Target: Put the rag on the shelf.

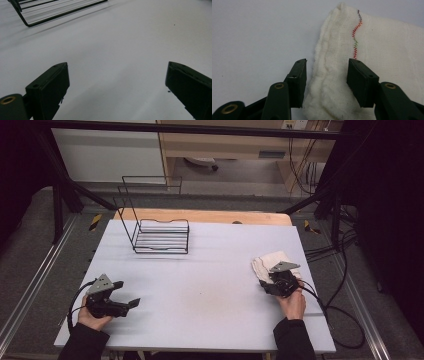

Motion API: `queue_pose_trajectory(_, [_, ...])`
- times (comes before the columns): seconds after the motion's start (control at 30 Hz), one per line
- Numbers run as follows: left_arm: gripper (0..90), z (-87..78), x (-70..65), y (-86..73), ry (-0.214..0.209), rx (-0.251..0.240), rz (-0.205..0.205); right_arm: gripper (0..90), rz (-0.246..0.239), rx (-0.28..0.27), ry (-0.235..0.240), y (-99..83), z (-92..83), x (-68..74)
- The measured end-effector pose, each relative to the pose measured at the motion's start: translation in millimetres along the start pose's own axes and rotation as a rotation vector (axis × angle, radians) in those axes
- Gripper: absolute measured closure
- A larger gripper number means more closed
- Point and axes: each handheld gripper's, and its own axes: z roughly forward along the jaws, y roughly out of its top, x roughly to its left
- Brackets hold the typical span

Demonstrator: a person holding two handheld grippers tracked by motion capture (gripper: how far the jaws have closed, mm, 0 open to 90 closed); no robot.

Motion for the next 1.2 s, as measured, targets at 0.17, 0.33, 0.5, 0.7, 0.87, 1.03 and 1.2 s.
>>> queue_pose_trajectory(0.17, [5.2,-0.6,0.3,0.0,0.002,-0.002,-0.003,58.3,-0.057,0.002,-0.032,-2.3,0.9,1.8])
queue_pose_trajectory(0.33, [5.2,-0.8,-0.1,0.1,0.004,-0.002,-0.002,71.3,-0.086,0.004,-0.075,-3.5,0.3,4.6])
queue_pose_trajectory(0.5, [5.3,-1.3,0.0,0.5,0.005,-0.004,-0.004,77.6,-0.063,0.004,-0.084,-2.4,-1.1,2.3])
queue_pose_trajectory(0.7, [5.4,-1.3,0.0,1.0,0.007,-0.006,-0.005,79.0,-0.036,-0.061,-0.043,-2.8,-9.0,4.4])
queue_pose_trajectory(0.87, [5.4,-0.7,-0.4,1.3,0.007,-0.003,-0.004,79.5,-0.027,-0.093,0.033,-2.7,-12.3,16.7])
queue_pose_trajectory(1.03, [5.4,-0.7,-0.3,1.5,0.010,-0.005,-0.012,79.5,-0.023,-0.121,0.113,-0.6,-13.0,32.2])
queue_pose_trajectory(1.2, [5.4,-0.2,-1.1,1.7,0.013,-0.002,-0.015,79.2,-0.039,-0.121,0.181,0.9,-10.7,52.4])
